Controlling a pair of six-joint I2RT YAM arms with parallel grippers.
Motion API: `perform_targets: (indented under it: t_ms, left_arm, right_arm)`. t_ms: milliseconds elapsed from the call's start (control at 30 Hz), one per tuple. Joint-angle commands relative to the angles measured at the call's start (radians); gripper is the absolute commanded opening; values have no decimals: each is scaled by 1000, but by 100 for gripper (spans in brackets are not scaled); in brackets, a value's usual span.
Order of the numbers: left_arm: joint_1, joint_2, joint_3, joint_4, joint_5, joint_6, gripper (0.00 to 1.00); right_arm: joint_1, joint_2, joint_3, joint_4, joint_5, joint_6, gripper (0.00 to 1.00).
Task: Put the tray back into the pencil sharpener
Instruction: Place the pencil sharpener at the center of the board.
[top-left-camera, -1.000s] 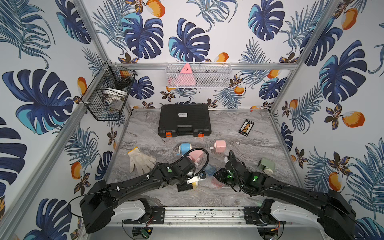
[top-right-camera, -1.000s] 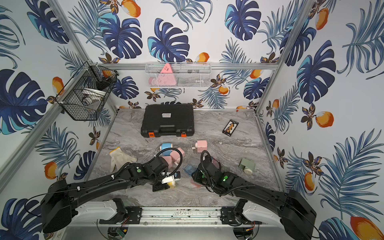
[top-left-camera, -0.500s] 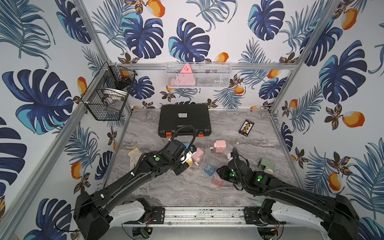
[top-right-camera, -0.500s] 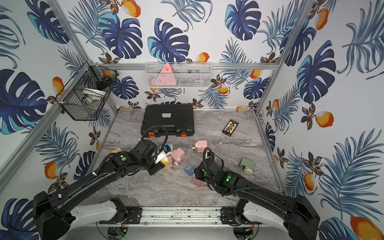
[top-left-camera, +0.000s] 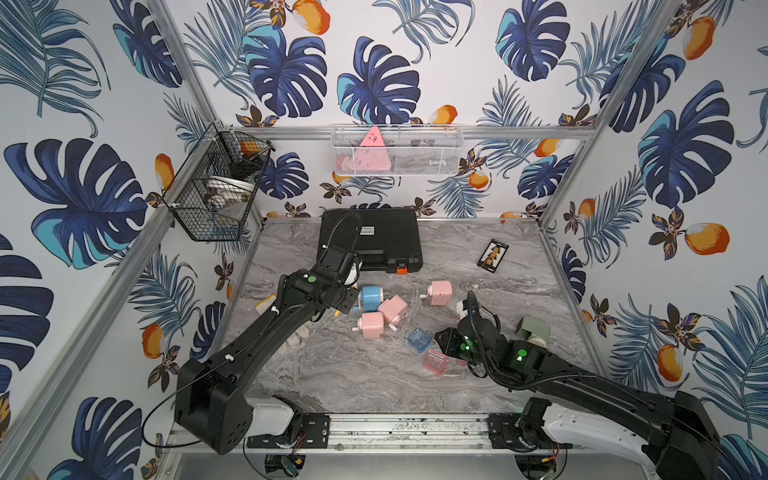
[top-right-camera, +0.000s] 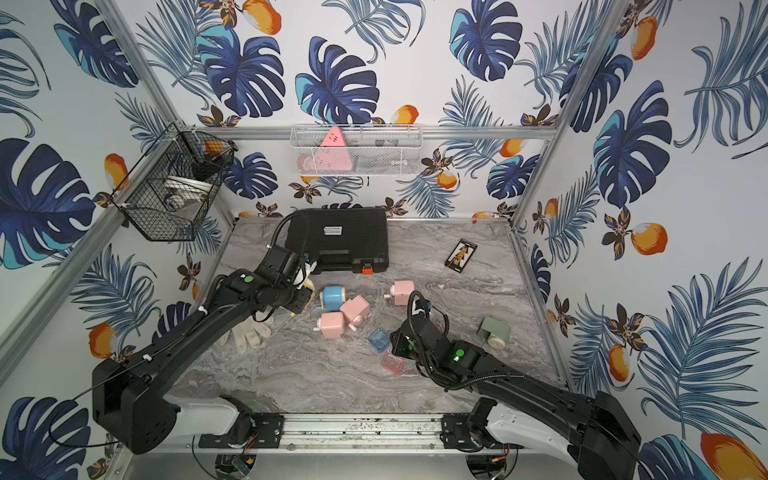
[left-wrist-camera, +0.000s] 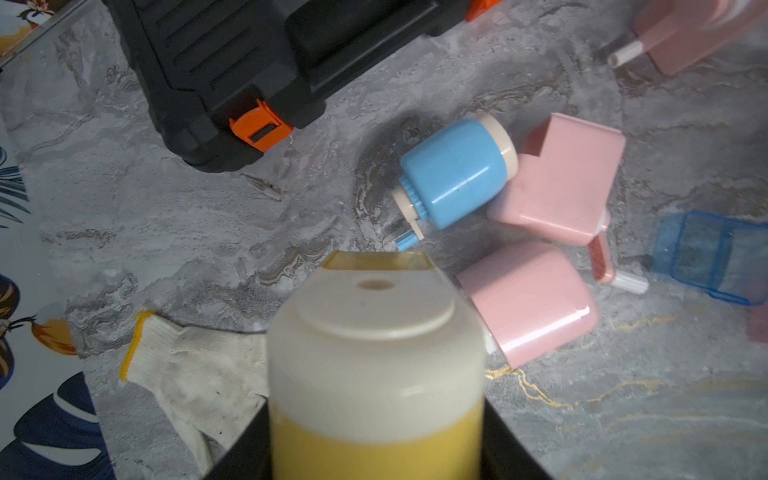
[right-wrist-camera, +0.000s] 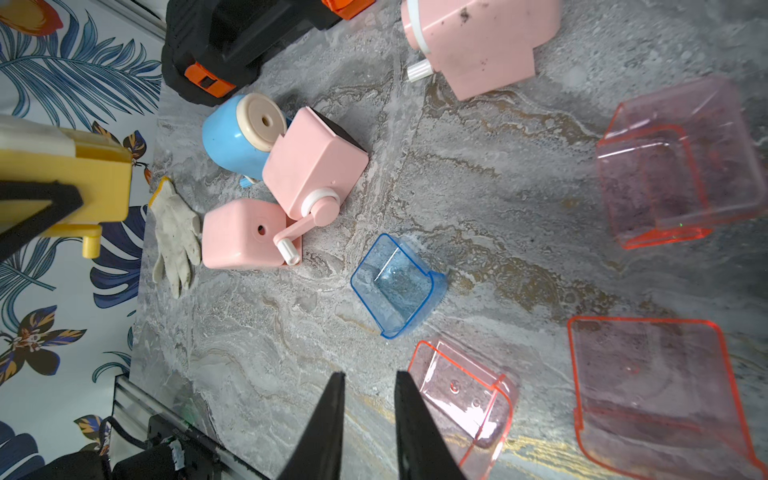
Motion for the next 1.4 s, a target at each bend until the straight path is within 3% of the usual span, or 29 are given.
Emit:
perform_targets:
  t_ms: [0,267,533,933,1200,1367]
  left_arm:
    - [45,74,65,-43,-48,-75,0]
    - [167,212,121,20,-4,-147,0]
    - [207,317,112,138,-65,-190,0]
    - [232,453,118,225,-11,-240,0]
    - [237,485,100,244,-18,-252,11]
    - [239,500,96,246,-6,-257,32]
  right_arm:
    - [-3,-8,13,-29,23,-18,24]
    - [-9,-33,-1,-30,26,-24,24]
    - [-12,-19,11,-35,9,-37,24]
    - [-19,-23,47,-96,15,-59,24]
    - [-23,-9,49,-94,1,-56,24]
    - [-23,2,51,-91,-6,-54,25]
